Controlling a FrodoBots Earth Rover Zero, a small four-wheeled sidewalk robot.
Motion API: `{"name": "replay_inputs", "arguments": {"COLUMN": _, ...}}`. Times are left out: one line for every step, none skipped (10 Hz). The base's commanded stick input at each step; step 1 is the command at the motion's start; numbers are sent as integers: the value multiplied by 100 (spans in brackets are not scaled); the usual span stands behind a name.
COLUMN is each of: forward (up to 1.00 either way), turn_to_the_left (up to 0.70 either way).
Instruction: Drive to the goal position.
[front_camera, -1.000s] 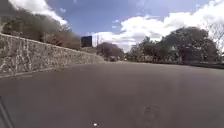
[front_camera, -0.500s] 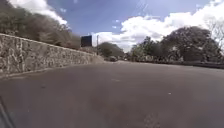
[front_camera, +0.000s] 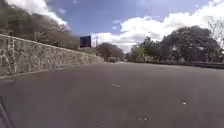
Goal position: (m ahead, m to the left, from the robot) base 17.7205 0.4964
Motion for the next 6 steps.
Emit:
{"name": "replay_inputs", "arguments": {"forward": 85, "turn_to_the_left": 1}}
{"name": "replay_inputs", "arguments": {"forward": 85, "turn_to_the_left": 1}}
{"name": "replay_inputs", "arguments": {"forward": 85, "turn_to_the_left": 1}}
{"name": "replay_inputs", "arguments": {"forward": 85, "turn_to_the_left": 1}}
{"name": "replay_inputs", "arguments": {"forward": 85, "turn_to_the_left": 1}}
{"name": "replay_inputs", "arguments": {"forward": 85, "turn_to_the_left": 1}}
